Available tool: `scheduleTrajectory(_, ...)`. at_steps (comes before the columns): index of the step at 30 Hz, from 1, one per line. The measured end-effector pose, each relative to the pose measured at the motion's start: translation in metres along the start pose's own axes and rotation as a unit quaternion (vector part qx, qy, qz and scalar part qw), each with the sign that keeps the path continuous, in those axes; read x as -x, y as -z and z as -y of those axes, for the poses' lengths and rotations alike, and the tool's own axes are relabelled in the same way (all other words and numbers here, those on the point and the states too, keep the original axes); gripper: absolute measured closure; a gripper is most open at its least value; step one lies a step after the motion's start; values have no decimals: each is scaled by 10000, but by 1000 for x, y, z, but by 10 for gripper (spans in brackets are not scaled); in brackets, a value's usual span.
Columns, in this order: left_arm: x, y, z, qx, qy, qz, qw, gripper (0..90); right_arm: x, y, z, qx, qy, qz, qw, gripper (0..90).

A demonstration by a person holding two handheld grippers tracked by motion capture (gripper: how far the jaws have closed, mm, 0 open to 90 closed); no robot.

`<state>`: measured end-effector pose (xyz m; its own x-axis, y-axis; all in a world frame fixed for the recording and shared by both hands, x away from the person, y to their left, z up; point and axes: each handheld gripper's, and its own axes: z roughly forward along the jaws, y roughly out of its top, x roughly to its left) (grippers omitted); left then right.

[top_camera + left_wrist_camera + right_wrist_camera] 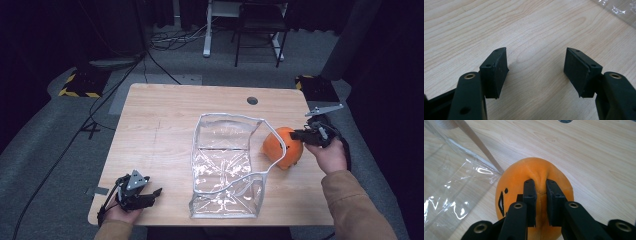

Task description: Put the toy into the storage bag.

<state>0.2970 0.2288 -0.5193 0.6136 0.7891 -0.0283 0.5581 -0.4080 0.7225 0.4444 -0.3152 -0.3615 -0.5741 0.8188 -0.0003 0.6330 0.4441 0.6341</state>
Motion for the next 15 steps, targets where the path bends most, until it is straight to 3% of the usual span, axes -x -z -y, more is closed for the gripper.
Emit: scheduleTrajectory(15,0,0,0,-1,5,4,10000,361,-11,56,-13,316,155,-2,9994,797)
